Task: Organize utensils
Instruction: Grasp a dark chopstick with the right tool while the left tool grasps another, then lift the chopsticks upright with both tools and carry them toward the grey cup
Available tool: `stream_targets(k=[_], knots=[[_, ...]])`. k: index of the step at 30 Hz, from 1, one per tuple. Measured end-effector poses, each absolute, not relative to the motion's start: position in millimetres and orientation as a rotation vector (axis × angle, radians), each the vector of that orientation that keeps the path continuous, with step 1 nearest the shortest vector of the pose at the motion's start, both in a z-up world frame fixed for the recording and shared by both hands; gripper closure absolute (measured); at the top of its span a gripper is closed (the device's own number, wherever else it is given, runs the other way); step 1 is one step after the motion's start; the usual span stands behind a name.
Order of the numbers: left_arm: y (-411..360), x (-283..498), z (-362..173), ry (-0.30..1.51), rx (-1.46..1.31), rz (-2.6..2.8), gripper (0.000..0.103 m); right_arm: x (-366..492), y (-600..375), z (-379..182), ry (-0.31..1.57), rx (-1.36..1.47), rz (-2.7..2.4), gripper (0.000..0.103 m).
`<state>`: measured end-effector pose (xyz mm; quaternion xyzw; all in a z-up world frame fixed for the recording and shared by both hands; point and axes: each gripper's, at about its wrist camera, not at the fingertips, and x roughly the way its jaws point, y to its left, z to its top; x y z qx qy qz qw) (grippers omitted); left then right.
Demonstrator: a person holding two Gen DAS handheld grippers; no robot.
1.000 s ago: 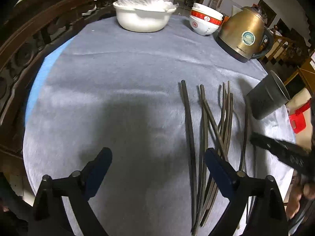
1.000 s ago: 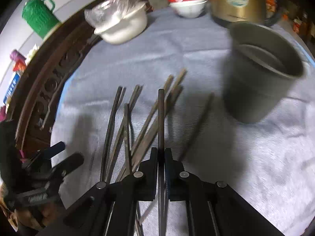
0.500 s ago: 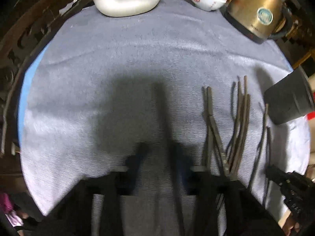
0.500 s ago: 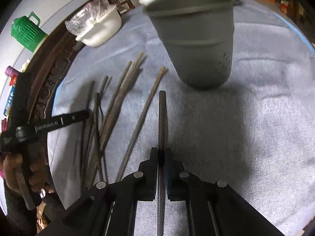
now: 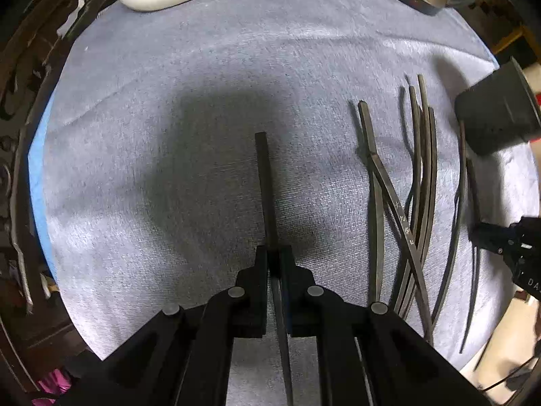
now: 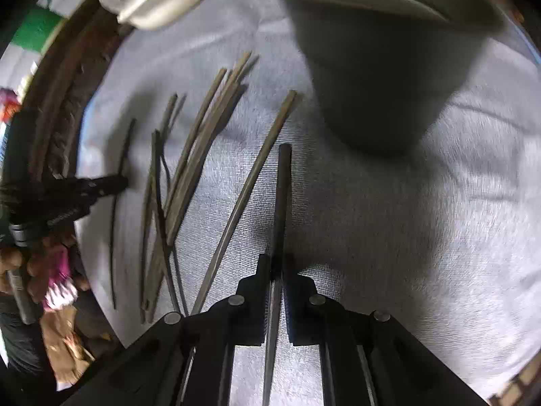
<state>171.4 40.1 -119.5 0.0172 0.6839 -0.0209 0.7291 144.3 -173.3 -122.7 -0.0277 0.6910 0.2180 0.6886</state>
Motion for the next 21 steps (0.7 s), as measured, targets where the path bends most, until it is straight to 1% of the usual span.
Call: stream_targets(k=[4,7,8,10,12,15,18,19,21], knots=[[38,170,-120,1.488,0.022,-0.066,0.097,138,-149,-118,1.509,-0.219,0.444,0.092],[61,150,-114,1.439,-0.106,-0.096,0.097,130,-155,-113,1.448,-0.140,0.434,0.095],[70,143,-108,1.397,-0.162,-0.102,0.097,126,-160,-111,1.427,-0.103,0.435,0.095],[90,122,-88,1.244,-0.267,-0.121,0.097,110,-175,-93,1.297,-0.011,0.428,0.096],[100,101,-70,1.106,-0.293,-0.103,0.097,96,-189,-77,1.191,0.068,0.408,0.096],[104,79,-53,0.975,-0.349,-0.107,0.097,79,-203,-54,1.036,0.122,0.368,0.096],[102,54,-30,0.806,-0.348,-0.057,0.097,72,-214,-34,0.879,0.153,0.322,0.096],[101,54,-25,0.776,-0.344,-0.048,0.097,70,-216,-30,0.828,0.170,0.310,0.096],[93,60,-20,0.741,-0.326,-0.033,0.097,75,-222,-29,0.803,0.175,0.289,0.096]])
